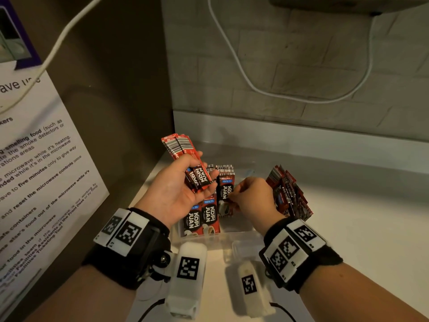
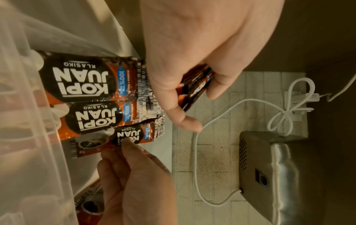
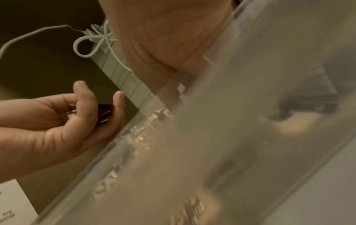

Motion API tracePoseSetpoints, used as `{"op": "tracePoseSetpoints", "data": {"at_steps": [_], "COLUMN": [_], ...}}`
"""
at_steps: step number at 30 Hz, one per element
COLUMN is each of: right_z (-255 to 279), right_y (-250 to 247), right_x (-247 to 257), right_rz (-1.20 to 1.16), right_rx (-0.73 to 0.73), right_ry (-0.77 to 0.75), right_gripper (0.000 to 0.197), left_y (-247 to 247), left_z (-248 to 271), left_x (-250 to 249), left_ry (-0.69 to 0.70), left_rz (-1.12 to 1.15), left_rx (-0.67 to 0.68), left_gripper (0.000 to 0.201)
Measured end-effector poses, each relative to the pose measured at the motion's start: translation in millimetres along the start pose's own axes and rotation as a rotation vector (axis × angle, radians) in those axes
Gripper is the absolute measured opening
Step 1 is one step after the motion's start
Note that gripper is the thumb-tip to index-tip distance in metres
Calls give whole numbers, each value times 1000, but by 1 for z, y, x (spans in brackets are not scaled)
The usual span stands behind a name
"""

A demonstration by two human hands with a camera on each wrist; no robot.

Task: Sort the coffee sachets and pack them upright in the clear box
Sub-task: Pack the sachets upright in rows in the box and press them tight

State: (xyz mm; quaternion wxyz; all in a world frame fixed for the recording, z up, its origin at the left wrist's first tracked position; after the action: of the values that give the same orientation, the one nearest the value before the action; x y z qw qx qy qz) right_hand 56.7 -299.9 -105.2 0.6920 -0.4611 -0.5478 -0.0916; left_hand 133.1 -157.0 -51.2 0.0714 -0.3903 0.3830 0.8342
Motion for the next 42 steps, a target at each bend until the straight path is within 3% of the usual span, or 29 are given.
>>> {"op": "tracePoseSetpoints", "data": {"at_steps": [5, 7, 11, 15, 18, 21, 26, 28, 30, 32, 37, 42], "right_z": [5, 6, 11, 19, 22, 24, 18, 13, 15, 16, 11, 24], "right_y": [-13, -22, -38, -41, -39, -37, -35, -30, -16, -6, -26, -13], "right_x": [17, 26, 44, 63, 73, 76, 60, 43, 27, 20, 21, 17], "right_rz": [114, 45, -126, -388, -370, -349, -358, -38, 254, 395, 263, -22], "right_rx": [-44, -96, -135, 36, 154, 171, 62, 79, 204, 252, 93, 258], "right_ry": [-109, -158, -189, -157, -194, -204, -45, 24, 65, 33, 26, 248], "right_gripper": [24, 32, 18, 24, 20, 10, 18, 14, 9, 6, 9, 15], "left_y": [0, -3, -2, 3, 6, 5, 1, -2, -4, -7, -17, -36], "left_z": [-1, -2, -2, -1, 0, 1, 0, 0, 0, 0, 5, 10], "left_x": [2, 3, 3, 7, 10, 11, 8, 10, 12, 10, -8, -30], "left_ry": [0, 8, 25, 24, 19, 16, 24, -6, -18, -13, 16, 108], "left_rz": [-59, -64, -75, -164, -239, -250, -192, -176, -159, -132, -89, -78], "left_rx": [-1, -22, -23, 19, 39, 32, -20, -51, -81, -108, -118, -206], "left_gripper": [11, 17, 14, 12, 20, 24, 11, 12, 14, 14, 10, 7]}}
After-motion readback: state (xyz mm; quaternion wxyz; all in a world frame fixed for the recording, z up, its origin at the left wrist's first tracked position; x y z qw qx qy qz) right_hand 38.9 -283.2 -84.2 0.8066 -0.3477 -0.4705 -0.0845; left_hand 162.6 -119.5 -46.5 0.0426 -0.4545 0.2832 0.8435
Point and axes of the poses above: each hand's wrist, its own z-axis away from the middle knuckle, its own y-axis out of the palm, x = y × z, the point moved 5 cm from there along -z, towards the middle knuckle, and after that the axes turned 8 degrees about -y, right-handed, at the moved point
